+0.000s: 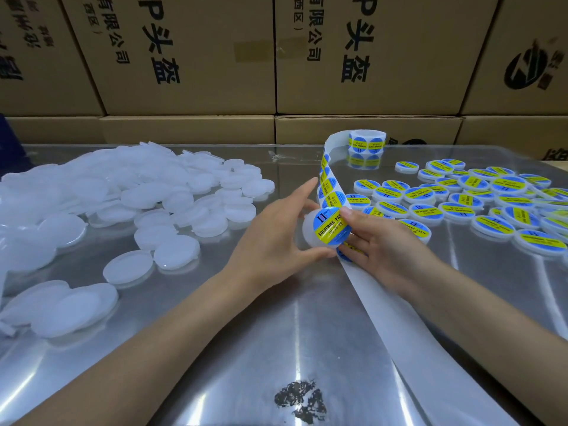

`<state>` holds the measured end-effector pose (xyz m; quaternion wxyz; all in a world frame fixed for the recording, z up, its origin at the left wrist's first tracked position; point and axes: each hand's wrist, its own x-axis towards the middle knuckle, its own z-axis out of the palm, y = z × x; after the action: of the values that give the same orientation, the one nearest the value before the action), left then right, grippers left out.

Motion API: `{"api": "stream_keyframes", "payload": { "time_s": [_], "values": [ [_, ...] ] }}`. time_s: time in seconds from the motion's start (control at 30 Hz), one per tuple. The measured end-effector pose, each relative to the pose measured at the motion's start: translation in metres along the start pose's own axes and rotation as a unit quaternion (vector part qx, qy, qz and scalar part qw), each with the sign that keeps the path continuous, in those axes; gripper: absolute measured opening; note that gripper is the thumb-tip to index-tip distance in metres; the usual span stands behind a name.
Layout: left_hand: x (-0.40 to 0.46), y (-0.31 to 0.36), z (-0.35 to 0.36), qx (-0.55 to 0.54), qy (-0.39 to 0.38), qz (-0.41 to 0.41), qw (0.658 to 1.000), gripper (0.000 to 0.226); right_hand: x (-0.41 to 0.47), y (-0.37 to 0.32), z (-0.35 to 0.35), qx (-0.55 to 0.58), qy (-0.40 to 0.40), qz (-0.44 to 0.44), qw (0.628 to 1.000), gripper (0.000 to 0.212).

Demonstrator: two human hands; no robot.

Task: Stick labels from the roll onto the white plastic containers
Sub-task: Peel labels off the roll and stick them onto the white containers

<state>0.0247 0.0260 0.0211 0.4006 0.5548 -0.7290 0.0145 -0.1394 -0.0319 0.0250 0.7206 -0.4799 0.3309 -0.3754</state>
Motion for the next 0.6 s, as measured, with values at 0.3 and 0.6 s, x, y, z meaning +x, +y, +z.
{"api": "stream_keyframes", "payload": {
  "time_s": [0.3, 0.6],
  "values": [
    [-0.0006, 0.0053, -0.0003, 0.000, 0.013, 0.014, 1.000, 0.096, -0.0002, 0.0009, 0.0006, -0.025, -0.002, 0.004, 1.000, 0.035],
    [-0.0004, 0.0095, -0.0008, -0.007, 0.025, 0.022, 0.999, 0.094, -0.0003, 0.0017, 0.0021, -0.031, 0.020, -0.014, 0.999, 0.032]
  ]
}}
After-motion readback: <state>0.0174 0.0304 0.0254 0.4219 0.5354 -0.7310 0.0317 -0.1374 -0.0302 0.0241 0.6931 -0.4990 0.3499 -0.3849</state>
